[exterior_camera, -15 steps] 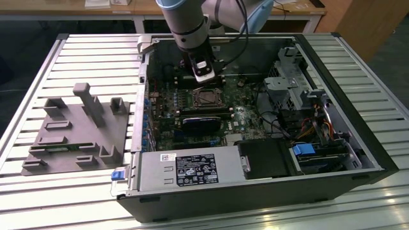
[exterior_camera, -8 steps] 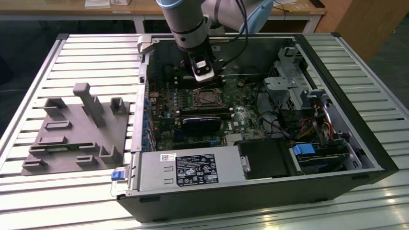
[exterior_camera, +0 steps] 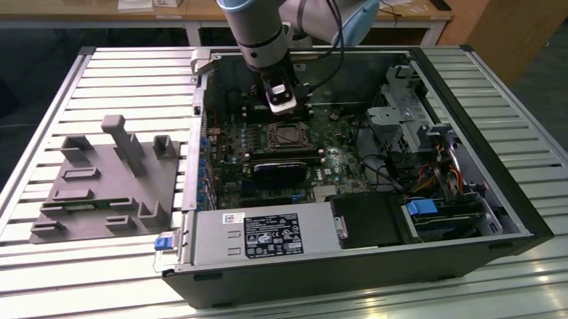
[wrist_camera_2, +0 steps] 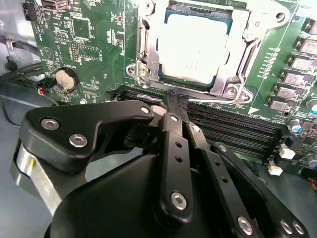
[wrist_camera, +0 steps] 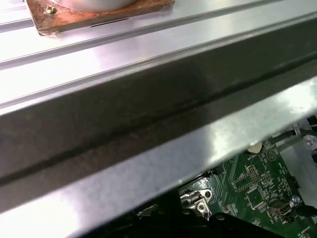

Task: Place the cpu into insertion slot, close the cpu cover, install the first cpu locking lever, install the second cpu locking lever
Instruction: 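Install the first cpu locking lever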

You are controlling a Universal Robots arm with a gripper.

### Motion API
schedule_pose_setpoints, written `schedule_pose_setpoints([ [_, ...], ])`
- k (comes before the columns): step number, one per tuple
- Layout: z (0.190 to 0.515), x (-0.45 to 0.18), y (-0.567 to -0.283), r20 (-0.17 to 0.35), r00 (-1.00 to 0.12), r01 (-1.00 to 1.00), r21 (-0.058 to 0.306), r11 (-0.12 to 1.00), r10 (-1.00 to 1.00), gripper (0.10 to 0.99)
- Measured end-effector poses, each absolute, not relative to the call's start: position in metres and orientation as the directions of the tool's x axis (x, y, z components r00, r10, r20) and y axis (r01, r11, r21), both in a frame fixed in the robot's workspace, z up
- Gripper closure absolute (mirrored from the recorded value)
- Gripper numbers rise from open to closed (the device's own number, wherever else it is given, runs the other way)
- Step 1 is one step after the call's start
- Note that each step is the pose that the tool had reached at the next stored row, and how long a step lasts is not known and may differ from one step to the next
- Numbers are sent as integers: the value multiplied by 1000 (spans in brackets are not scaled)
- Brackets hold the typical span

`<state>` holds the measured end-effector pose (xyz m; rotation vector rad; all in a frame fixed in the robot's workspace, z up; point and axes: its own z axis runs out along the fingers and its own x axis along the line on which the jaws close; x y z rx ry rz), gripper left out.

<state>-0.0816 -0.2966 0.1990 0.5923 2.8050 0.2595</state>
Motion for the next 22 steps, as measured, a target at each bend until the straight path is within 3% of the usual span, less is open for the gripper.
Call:
schedule_pose_setpoints([
  [22,191,-82,-291,-237,-868,401,184,897,437,984],
])
